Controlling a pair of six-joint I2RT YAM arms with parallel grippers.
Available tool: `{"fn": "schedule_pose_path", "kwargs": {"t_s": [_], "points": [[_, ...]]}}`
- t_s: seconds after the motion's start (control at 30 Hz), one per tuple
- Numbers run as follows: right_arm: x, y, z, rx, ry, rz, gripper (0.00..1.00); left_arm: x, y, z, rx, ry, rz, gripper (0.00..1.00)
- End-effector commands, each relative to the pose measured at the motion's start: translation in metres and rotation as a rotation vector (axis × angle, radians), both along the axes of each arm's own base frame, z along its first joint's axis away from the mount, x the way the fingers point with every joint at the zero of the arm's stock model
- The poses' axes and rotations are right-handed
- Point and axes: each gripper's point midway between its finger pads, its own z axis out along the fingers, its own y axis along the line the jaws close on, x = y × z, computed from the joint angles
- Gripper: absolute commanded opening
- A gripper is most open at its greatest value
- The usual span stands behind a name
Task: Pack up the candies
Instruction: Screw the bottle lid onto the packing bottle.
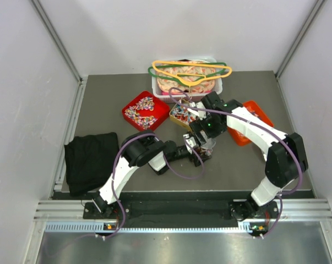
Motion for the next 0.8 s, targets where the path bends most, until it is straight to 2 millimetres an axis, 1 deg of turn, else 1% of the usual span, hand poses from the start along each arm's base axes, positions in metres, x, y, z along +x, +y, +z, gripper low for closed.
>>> {"fn": "schedule_pose_path", "kwargs": {"t_s": [0.0, 0.13, 0.4, 0.43, 0.57, 0.63, 0.67, 0.7, 0.73, 0.77], "points": [[0.002, 0.029, 0.021, 0.096, -0.069, 0.078, 0.99, -0.019, 0.002, -0.010, 0.001, -0.143, -0.038, 0.98], [0.002, 0.021, 0.034, 0.089, -0.113, 0.090, 0.99, -0.019, 0.002, -0.009, 0.001, -0.143, -0.038, 0.98], [-0.019, 0.017, 0.047, 0.168, -0.065, 0.215, 0.99, -0.020, 0.002, -0.010, 0.002, -0.145, -0.039, 0.98], [-0.018, 0.013, 0.048, 0.162, -0.073, 0.239, 0.99, -0.020, 0.003, -0.010, 0.002, -0.145, -0.038, 0.98], [-0.003, -0.010, 0.040, 0.084, -0.127, 0.190, 0.99, -0.020, 0.002, -0.010, 0.002, -0.143, -0.038, 0.99], [0.004, -0.015, 0.033, 0.055, -0.162, 0.161, 0.99, -0.020, 0.002, -0.010, 0.004, -0.144, -0.038, 0.99], [0.006, -0.018, 0.033, 0.045, -0.177, 0.151, 0.99, -0.019, 0.003, -0.010, 0.003, -0.142, -0.035, 0.99], [0.006, -0.022, 0.026, 0.029, -0.183, 0.145, 0.99, -0.019, 0.003, -0.010, 0.002, -0.143, -0.035, 0.99], [0.012, -0.022, 0.025, 0.023, -0.213, 0.136, 0.99, -0.019, 0.003, -0.010, 0.002, -0.143, -0.035, 0.99], [0.016, -0.027, 0.022, -0.002, -0.225, 0.118, 0.99, -0.020, 0.002, -0.010, 0.002, -0.143, -0.036, 0.99]]}}
